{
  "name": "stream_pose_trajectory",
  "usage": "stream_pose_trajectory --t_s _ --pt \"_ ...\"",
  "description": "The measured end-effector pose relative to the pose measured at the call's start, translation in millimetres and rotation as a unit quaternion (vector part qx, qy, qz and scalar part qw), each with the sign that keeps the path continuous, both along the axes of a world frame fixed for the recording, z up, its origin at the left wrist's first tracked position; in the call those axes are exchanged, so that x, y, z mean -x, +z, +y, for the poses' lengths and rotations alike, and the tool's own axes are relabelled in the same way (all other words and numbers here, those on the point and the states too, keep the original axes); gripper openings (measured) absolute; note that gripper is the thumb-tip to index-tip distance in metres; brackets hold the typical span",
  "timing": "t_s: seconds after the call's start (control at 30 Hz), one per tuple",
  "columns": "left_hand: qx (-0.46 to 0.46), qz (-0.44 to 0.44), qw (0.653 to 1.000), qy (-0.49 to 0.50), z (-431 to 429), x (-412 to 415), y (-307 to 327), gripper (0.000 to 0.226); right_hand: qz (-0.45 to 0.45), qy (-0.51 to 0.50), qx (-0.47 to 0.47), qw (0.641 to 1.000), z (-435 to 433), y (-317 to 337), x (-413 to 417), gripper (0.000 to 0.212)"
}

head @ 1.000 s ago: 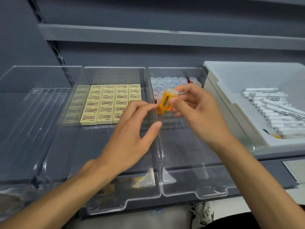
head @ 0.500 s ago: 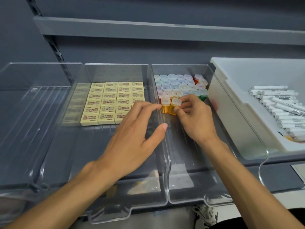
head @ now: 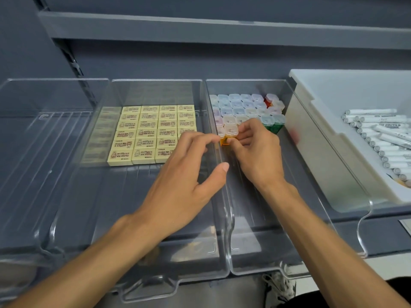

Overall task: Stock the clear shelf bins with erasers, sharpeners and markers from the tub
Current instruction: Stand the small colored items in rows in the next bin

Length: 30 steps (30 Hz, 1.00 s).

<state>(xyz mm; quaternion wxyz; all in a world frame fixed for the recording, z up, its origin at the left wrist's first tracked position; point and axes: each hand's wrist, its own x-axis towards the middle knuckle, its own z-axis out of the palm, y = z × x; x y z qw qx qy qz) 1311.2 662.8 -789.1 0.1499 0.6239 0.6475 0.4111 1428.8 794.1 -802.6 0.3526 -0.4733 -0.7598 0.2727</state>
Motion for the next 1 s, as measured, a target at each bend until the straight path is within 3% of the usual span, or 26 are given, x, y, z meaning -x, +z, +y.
stream_pose_trajectory --t_s 0.23,0.53,0.63,0.8,0.9,1.0 --pt "0.012 -0.043 0.999 0.007 1.8 -3.0 0.6 0.044 -0.006 -0.004 0.048 0.999 -5.4 8.6 -2.4 0.018" --pt "0.018 0.077 0.994 0.070 4.8 -15.7 31.2 0.028 -0.022 0.013 0.031 0.999 -41.5 53.5 -33.7 0.022" --pt "0.026 0.070 0.994 0.080 14.9 -32.4 50.0 0.027 -0.066 0.002 -0.032 0.997 -49.0 78.9 -53.8 0.019" --pt "0.005 0.130 0.989 0.066 44.0 -73.0 76.8 0.034 -0.103 -0.065 -0.106 0.987 -32.6 121.7 -103.6 0.027" --pt "0.014 0.135 0.990 0.039 65.7 -109.7 87.1 0.036 -0.210 -0.104 -0.049 0.971 -9.5 129.9 -139.6 0.039" --pt "0.018 0.151 0.988 0.001 84.7 -136.4 95.9 0.038 -0.245 -0.123 0.044 0.961 6.7 130.4 -174.7 0.044"
